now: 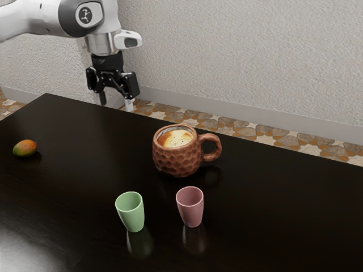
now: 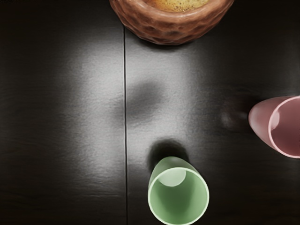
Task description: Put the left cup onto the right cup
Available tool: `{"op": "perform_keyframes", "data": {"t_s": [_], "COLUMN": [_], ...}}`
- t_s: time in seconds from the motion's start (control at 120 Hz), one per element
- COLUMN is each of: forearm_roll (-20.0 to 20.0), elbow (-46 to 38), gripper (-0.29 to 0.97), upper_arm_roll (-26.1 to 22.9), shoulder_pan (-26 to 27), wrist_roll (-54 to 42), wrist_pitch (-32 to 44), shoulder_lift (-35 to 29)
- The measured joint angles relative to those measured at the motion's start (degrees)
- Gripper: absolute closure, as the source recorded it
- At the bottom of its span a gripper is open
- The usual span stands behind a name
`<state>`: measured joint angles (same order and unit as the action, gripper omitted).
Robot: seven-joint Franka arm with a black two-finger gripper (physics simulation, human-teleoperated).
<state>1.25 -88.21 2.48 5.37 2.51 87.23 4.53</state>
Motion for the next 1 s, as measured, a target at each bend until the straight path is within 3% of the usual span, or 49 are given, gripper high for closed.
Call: {"op": "perform_keyframes", "data": {"t_s": [0.3,0.725,1.0], "forearm_roll": [0.25,0.86,2.72], "elbow": [-1.69,-19.22,-31.66], "gripper": [0.00,0.01,0.10], "upper_arm_roll": [-1.20,-4.27,-8.21], "shoulder_pan": [-0.27,-1.36,-2.83], "wrist_roll": [-0.01,0.60,2.87], "wrist_pitch": [1.43,17.15,26.28], "shoulder_lift": [-0.15,-1.77,-5.45]}}
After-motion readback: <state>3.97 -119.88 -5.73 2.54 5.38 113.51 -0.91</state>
